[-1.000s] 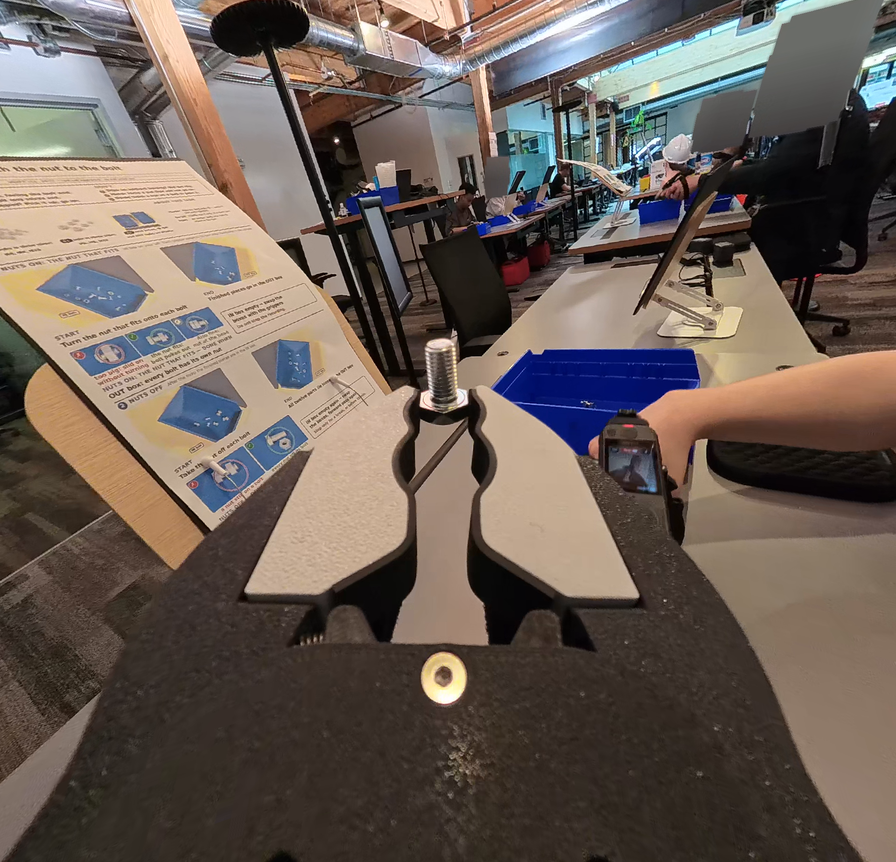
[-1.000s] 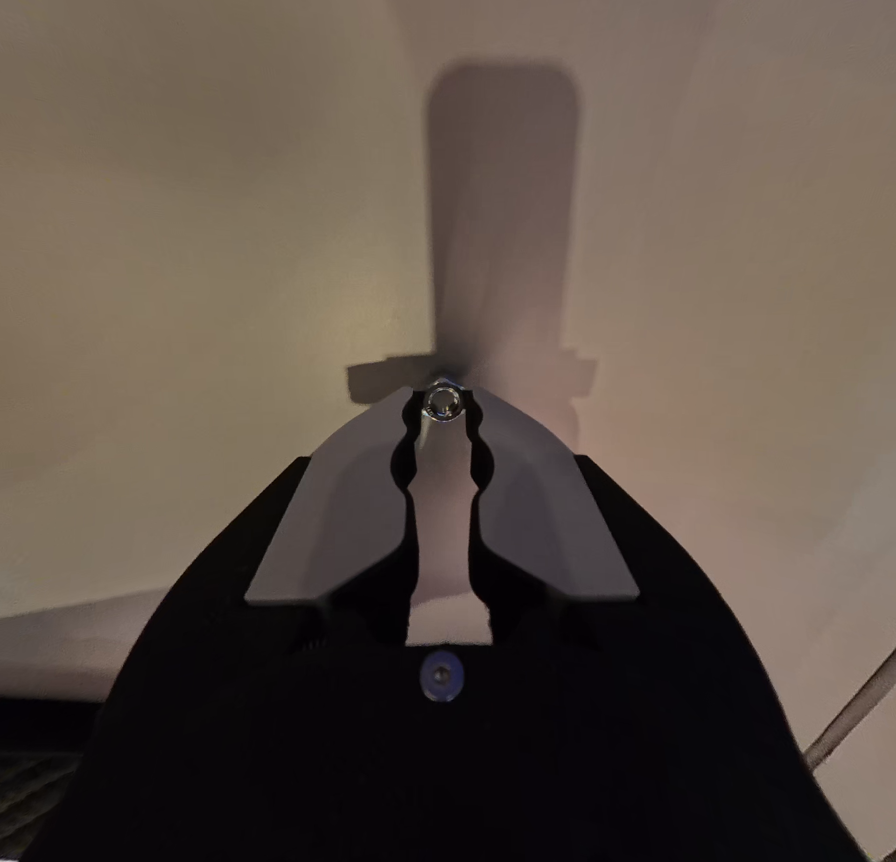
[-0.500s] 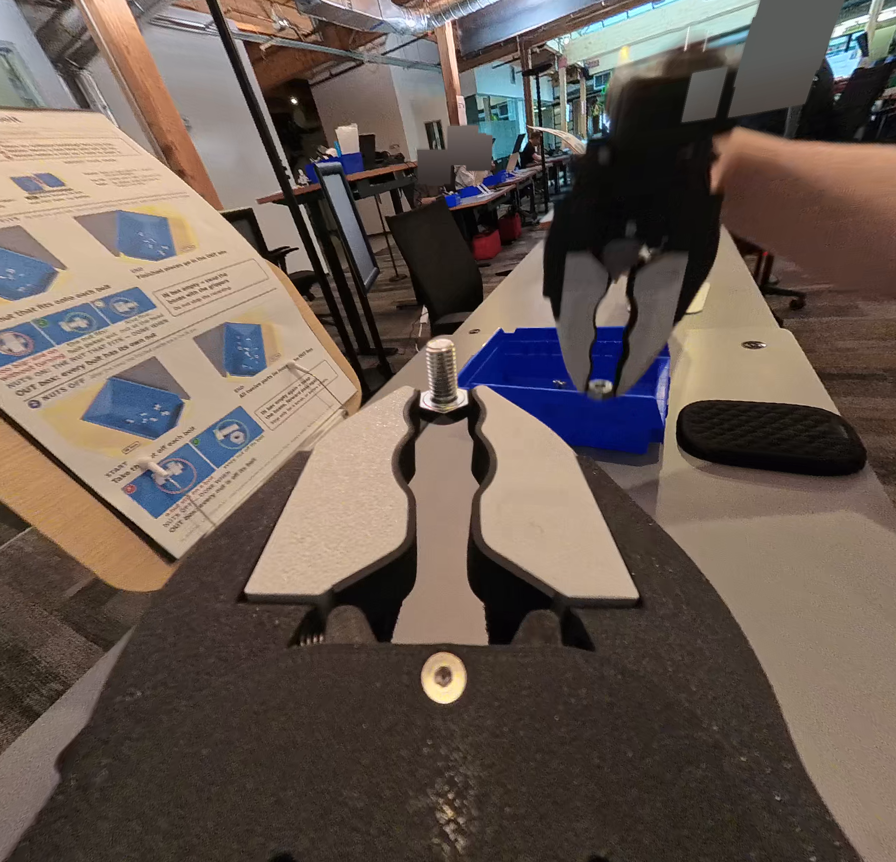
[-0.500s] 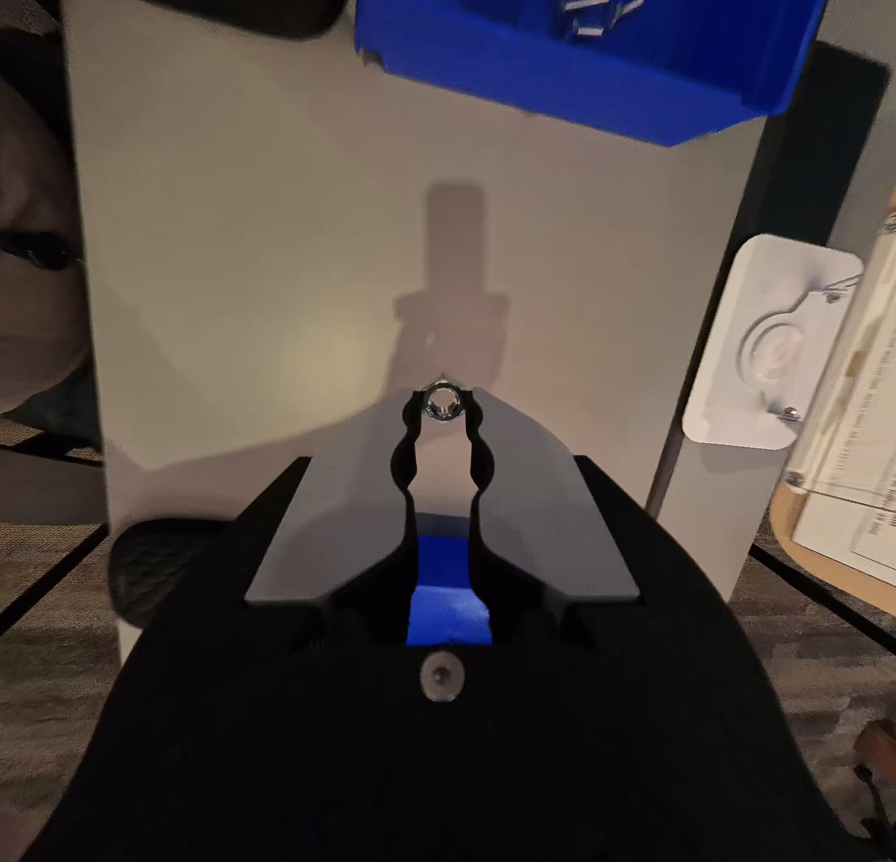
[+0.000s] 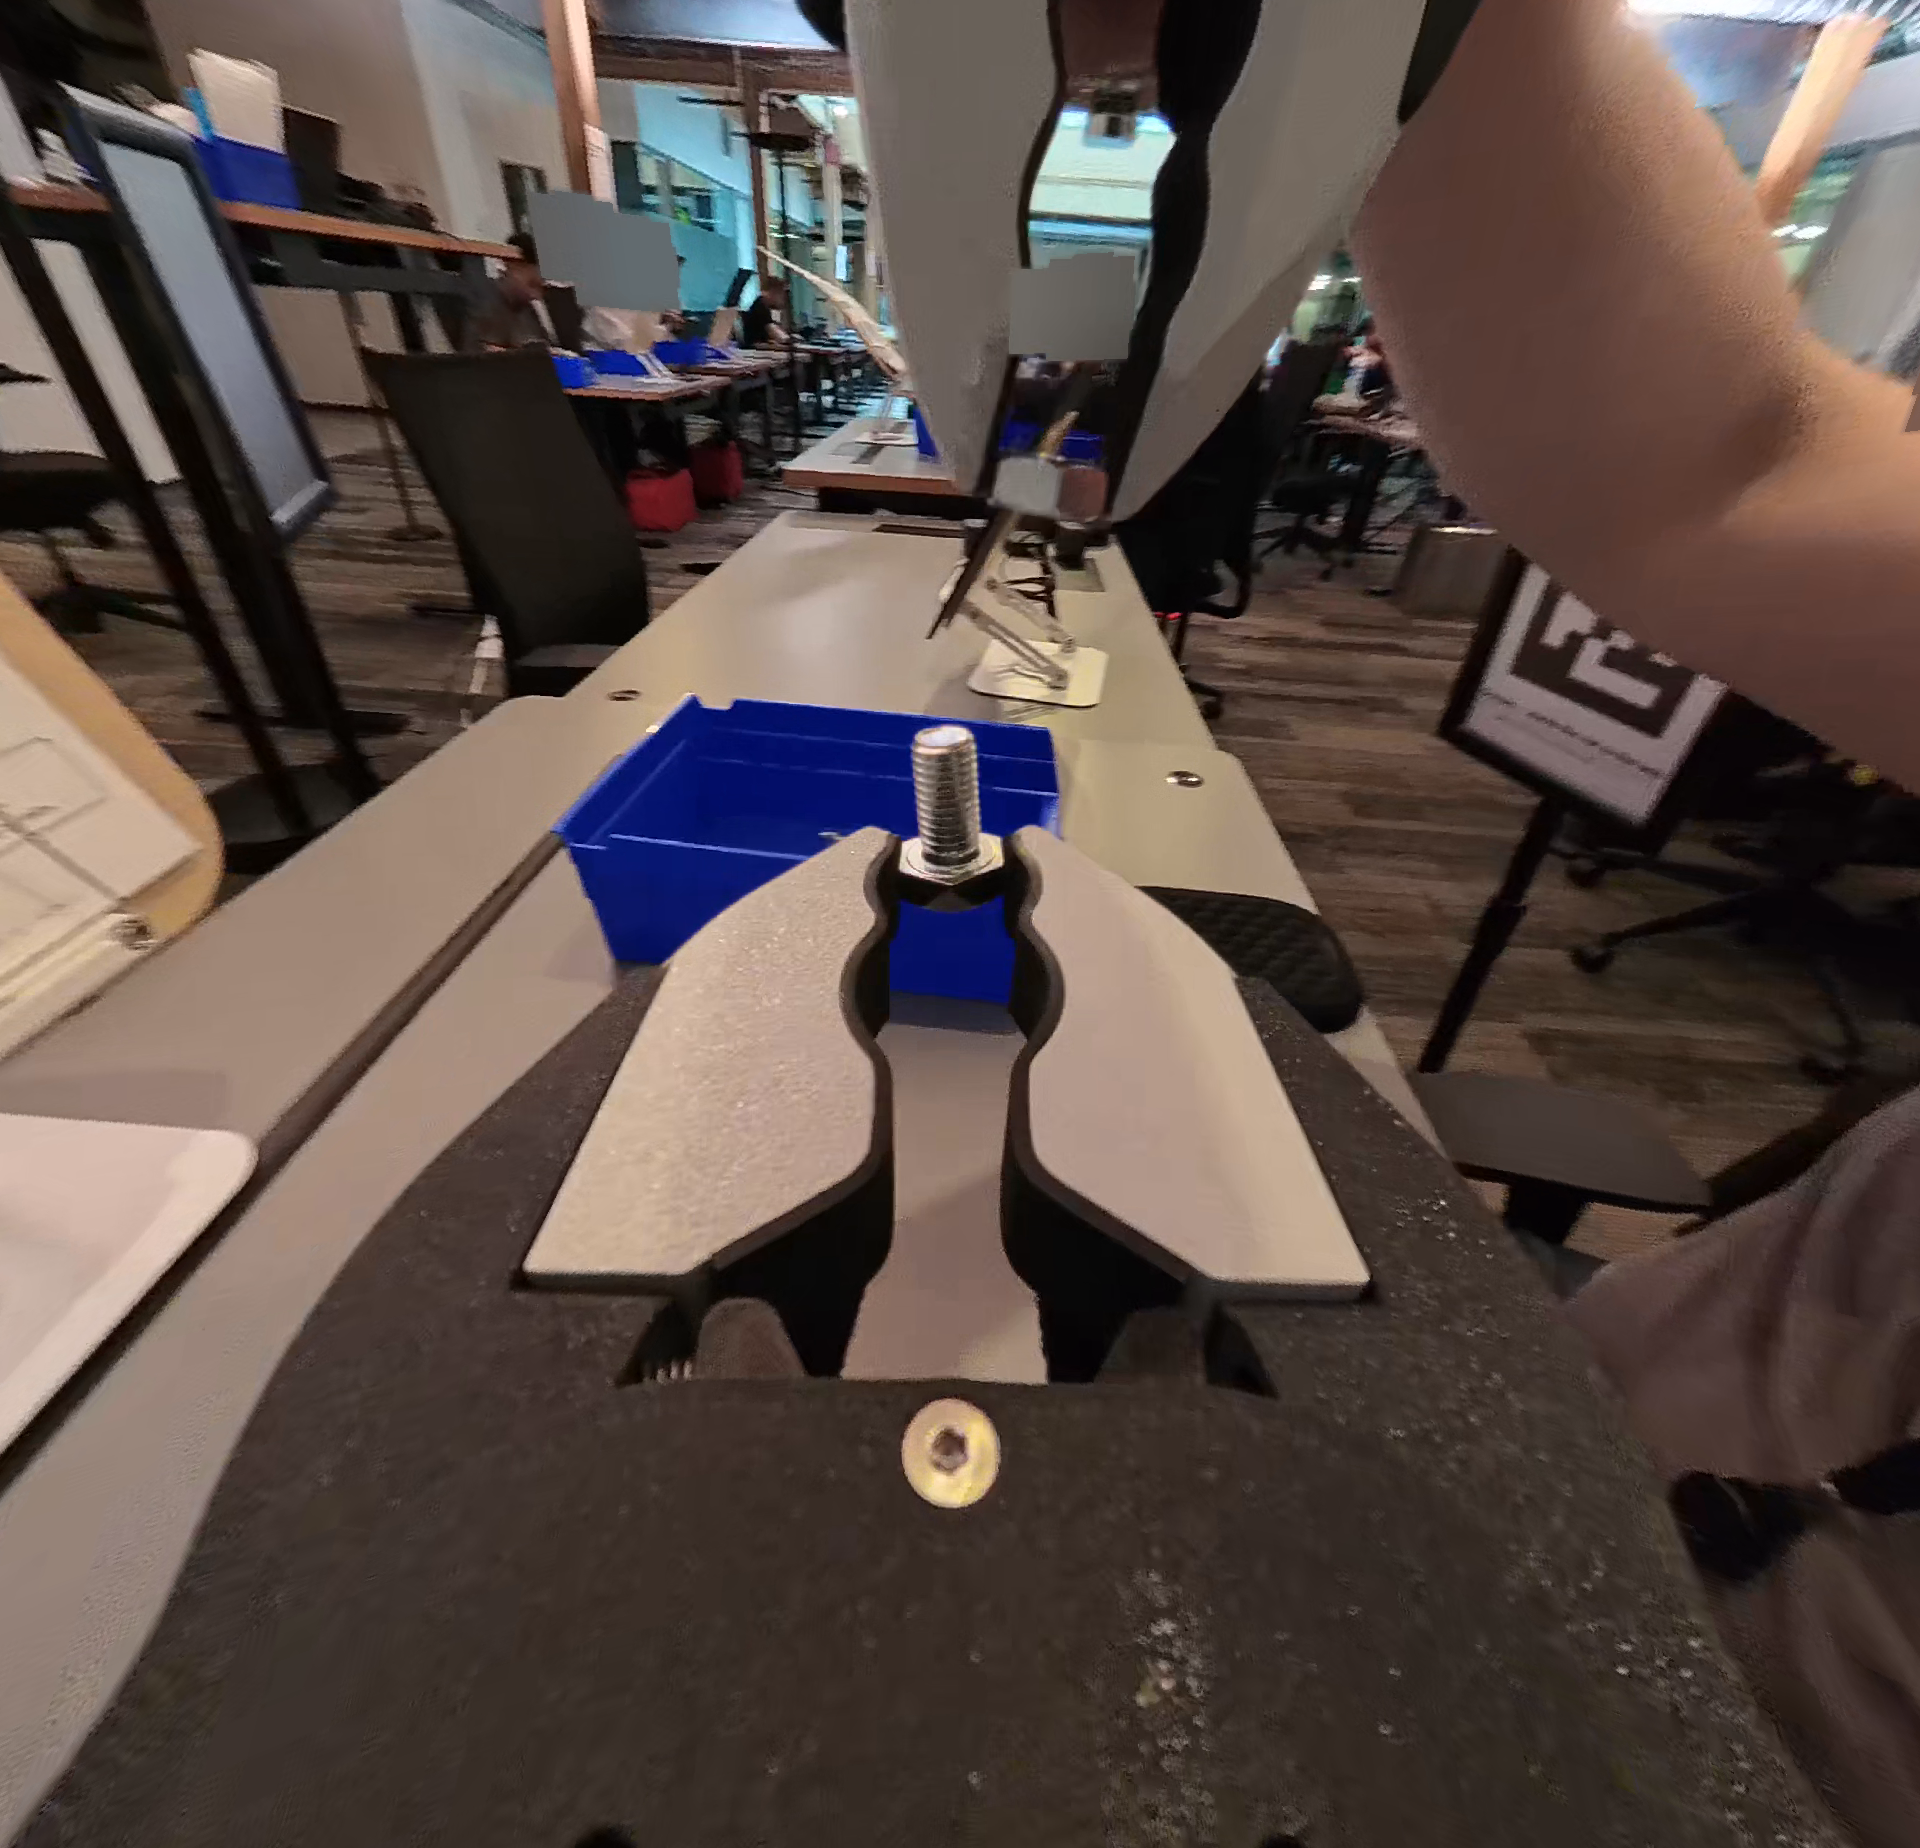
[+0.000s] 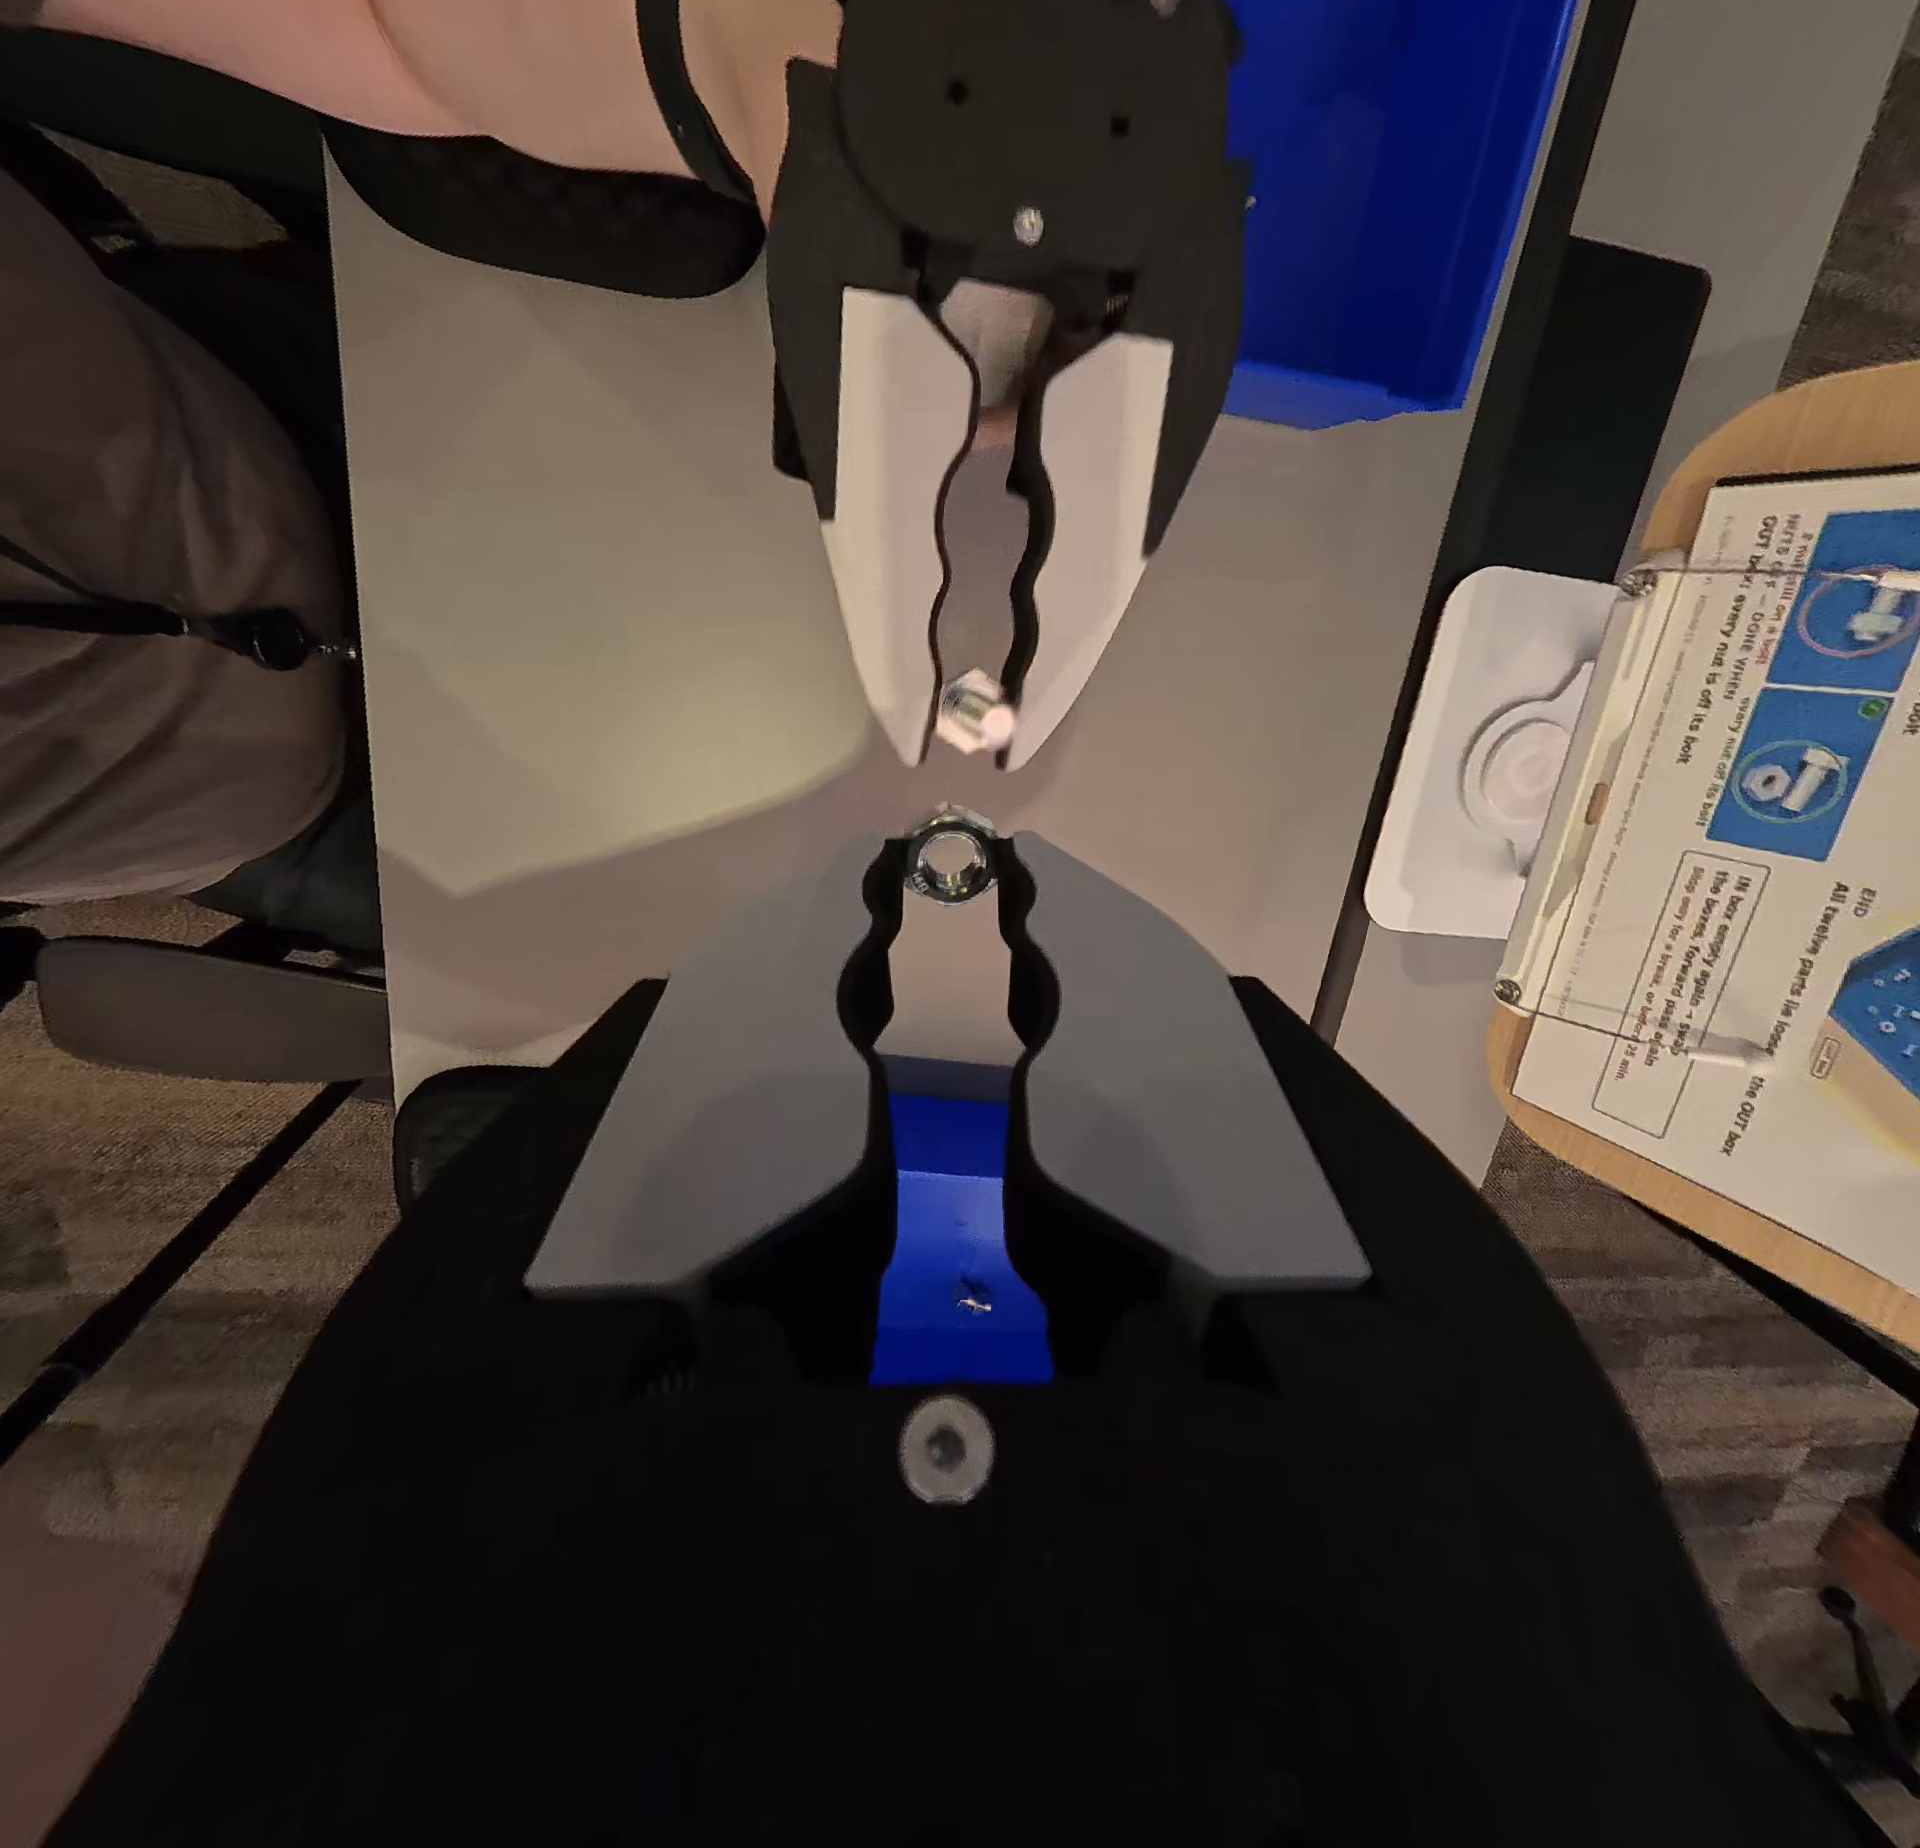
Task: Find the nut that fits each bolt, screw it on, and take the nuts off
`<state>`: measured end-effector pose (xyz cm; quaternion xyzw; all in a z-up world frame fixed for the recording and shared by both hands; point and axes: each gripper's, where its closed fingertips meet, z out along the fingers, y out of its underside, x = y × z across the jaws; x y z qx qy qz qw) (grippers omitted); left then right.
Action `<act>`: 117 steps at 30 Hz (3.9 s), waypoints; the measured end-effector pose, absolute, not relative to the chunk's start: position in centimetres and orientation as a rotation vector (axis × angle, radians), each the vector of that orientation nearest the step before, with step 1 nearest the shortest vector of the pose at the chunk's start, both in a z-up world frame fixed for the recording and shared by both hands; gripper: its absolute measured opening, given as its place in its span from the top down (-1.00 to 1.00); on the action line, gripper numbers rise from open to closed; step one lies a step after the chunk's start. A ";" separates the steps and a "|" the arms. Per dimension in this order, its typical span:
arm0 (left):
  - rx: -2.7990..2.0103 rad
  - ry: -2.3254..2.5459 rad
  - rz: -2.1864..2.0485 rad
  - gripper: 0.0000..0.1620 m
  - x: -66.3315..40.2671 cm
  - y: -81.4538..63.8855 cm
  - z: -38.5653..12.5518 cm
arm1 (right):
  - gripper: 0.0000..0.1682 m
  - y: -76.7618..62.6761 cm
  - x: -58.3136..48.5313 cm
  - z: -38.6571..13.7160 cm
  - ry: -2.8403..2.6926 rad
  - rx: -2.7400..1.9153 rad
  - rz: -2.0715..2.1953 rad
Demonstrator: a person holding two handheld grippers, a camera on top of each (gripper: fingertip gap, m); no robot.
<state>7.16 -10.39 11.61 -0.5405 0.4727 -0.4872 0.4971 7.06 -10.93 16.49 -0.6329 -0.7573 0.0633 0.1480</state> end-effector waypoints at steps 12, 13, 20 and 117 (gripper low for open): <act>-1.267 1.201 -1.201 0.78 8.0 -11.6 11.5 | 0.78 -11.5 5.9 14.2 -2.317 -1.845 0.133; -1.257 1.211 -1.197 0.78 8.1 -11.7 11.5 | 0.78 -11.5 5.9 14.1 -2.321 -1.848 0.132; -1.209 1.238 -1.161 0.78 8.1 -12.3 11.8 | 0.78 -11.9 6.0 13.8 -2.339 -1.852 0.143; -1.284 1.049 -0.933 0.78 7.4 -9.3 12.4 | 0.74 -9.0 5.6 14.3 -1.523 -2.480 0.270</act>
